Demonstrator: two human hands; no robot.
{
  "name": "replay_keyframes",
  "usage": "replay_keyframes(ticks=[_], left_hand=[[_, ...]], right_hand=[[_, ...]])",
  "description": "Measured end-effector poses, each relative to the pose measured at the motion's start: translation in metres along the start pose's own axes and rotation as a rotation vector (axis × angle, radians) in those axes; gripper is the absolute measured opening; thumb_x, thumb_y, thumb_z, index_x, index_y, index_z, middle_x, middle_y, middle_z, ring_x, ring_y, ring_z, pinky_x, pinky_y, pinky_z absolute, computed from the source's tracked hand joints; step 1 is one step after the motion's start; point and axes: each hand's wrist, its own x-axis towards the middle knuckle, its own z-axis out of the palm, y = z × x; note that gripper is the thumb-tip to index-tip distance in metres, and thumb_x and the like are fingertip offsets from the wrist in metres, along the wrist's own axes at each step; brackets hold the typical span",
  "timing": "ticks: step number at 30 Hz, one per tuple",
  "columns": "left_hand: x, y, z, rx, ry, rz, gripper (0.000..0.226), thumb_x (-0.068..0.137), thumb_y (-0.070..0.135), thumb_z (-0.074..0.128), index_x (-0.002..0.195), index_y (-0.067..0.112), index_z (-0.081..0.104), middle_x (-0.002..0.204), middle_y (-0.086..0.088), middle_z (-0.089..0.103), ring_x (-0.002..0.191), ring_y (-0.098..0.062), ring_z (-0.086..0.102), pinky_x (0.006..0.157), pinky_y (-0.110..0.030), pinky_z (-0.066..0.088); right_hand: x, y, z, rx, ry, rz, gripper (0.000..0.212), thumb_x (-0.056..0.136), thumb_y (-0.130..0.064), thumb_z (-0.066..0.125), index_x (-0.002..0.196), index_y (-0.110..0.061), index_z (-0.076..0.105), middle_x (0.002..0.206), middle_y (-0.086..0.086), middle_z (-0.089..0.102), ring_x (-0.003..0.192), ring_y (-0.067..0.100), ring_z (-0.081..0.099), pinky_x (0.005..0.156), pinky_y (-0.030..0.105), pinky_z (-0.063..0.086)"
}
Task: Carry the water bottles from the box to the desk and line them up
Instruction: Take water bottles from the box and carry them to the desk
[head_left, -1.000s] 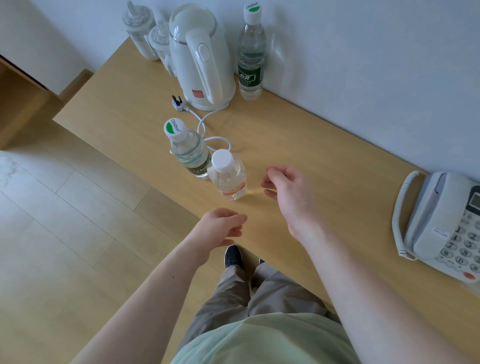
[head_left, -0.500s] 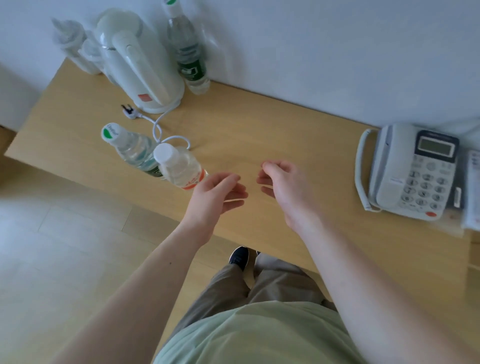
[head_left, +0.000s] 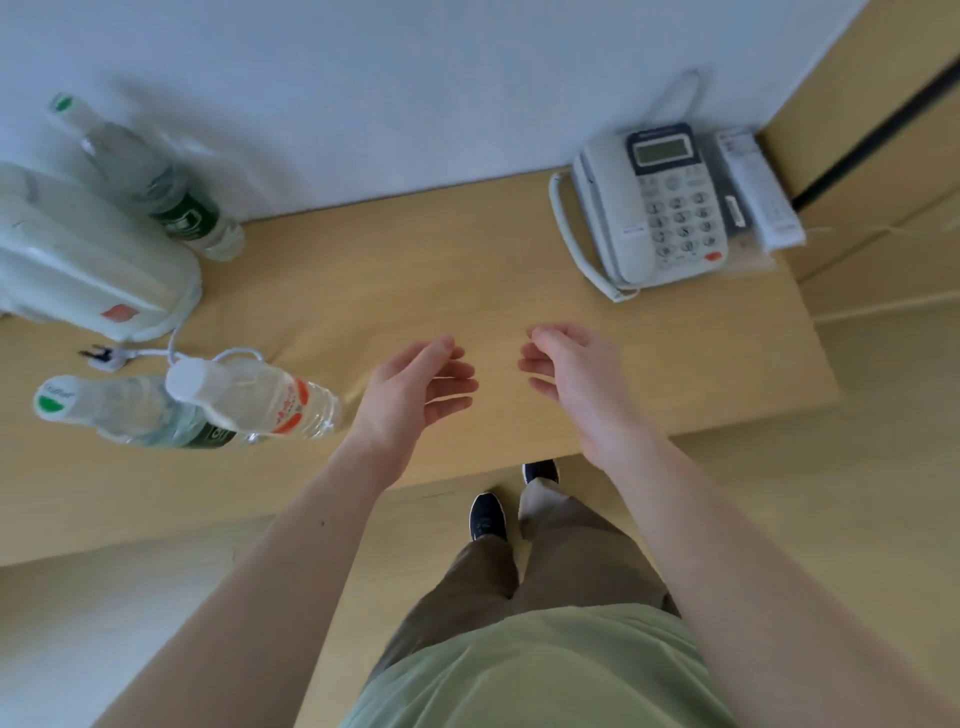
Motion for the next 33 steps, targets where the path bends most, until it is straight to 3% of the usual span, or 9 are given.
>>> replay_keyframes(ticks=[8, 17, 25, 33], left_hand=[[0.011, -0.007, 0.069, 0.177, -0.198, -0.025, 0.036, 0.084, 0.041, 0.067, 0.101, 0.01, 0.071, 0.088, -0.006, 0.075, 0.087, -0.024, 0.074, 0.081, -0.038, 0.061], [-0.003, -0.042, 0.201, 0.497, -0.523, -0.096, 0.041, 0.084, 0.047, 0.066, 0.106, 0.013, 0.071, 0.085, -0.001, 0.076, 0.083, -0.017, 0.074, 0.078, -0.032, 0.059], [-0.041, -0.085, 0.338, 0.694, -0.668, -0.034, 0.044, 0.085, 0.054, 0.063, 0.109, 0.018, 0.071, 0.091, 0.003, 0.078, 0.09, -0.015, 0.076, 0.08, -0.031, 0.059], [-0.079, -0.133, 0.452, 0.826, -0.766, 0.036, 0.044, 0.089, 0.057, 0.057, 0.109, 0.02, 0.07, 0.095, 0.002, 0.078, 0.092, -0.015, 0.076, 0.082, -0.034, 0.06]], right_hand=[[-0.029, 0.018, -0.074, 0.191, 0.233, 0.0, 0.013, 0.096, -0.024, 0.057, 0.1, -0.019, 0.069, 0.088, -0.005, 0.07, 0.092, 0.014, 0.071, 0.093, 0.039, 0.057], [-0.073, 0.053, -0.191, 0.369, 0.506, 0.04, 0.015, 0.096, -0.027, 0.06, 0.104, -0.02, 0.07, 0.094, -0.004, 0.073, 0.093, 0.012, 0.072, 0.093, 0.034, 0.059], [-0.106, 0.094, -0.311, 0.537, 0.633, 0.044, 0.014, 0.094, -0.027, 0.062, 0.1, -0.021, 0.073, 0.076, -0.011, 0.072, 0.084, 0.01, 0.071, 0.084, 0.031, 0.059], [-0.137, 0.126, -0.435, 0.597, 0.734, 0.011, 0.016, 0.09, -0.027, 0.06, 0.097, -0.022, 0.073, 0.074, -0.011, 0.072, 0.087, 0.013, 0.072, 0.089, 0.035, 0.059]])
